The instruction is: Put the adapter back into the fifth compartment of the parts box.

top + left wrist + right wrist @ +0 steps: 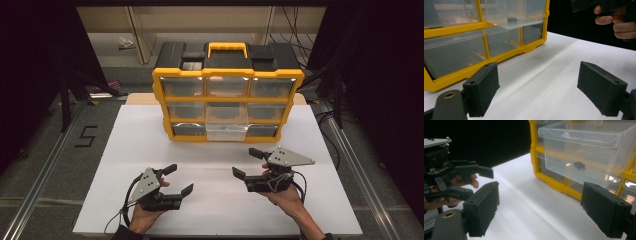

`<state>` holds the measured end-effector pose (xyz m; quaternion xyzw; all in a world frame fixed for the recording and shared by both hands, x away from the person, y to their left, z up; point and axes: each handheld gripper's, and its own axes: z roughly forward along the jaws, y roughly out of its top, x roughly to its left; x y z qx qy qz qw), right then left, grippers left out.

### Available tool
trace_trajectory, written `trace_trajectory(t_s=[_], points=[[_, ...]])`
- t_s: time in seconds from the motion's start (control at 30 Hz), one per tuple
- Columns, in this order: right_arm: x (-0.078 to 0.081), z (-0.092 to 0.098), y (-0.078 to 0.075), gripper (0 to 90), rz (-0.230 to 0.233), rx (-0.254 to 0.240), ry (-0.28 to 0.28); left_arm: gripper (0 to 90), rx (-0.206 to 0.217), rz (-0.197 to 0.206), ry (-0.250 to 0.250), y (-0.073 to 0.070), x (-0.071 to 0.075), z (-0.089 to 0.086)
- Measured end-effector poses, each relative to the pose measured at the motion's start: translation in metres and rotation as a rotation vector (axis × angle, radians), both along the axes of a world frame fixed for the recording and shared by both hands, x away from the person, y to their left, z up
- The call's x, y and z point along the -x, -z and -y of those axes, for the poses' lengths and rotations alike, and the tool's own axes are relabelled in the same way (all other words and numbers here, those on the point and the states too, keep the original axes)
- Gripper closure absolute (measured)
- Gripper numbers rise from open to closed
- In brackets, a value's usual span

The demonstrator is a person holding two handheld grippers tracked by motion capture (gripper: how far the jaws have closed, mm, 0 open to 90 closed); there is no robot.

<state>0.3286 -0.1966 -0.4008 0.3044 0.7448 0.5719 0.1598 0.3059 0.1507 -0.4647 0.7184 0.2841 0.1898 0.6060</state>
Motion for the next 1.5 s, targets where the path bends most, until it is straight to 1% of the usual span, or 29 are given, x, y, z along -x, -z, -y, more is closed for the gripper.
trace_trajectory(t_s=[0.53, 0.73, 1.07, 1.5], points=[[0.007, 0.010, 0.011, 16.1, -0.007, -0.004, 0.023, 16.7, -0.006, -0.005, 0.010, 0.000, 0.000, 0.000], [0.010, 0.014, 0.014, 16.1, -0.007, -0.012, 0.035, 16.4, -0.007, -0.006, 0.012, 0.000, 0.000, 0.000], [0.016, 0.019, 0.019, 16.2, 0.007, -0.011, 0.052, 16.3, -0.008, -0.007, 0.016, 0.000, 0.000, 0.001], [0.024, 0.025, 0.028, 16.2, -0.002, -0.016, 0.067, 16.1, -0.002, 0.002, 0.016, 0.000, 0.000, 0.000]])
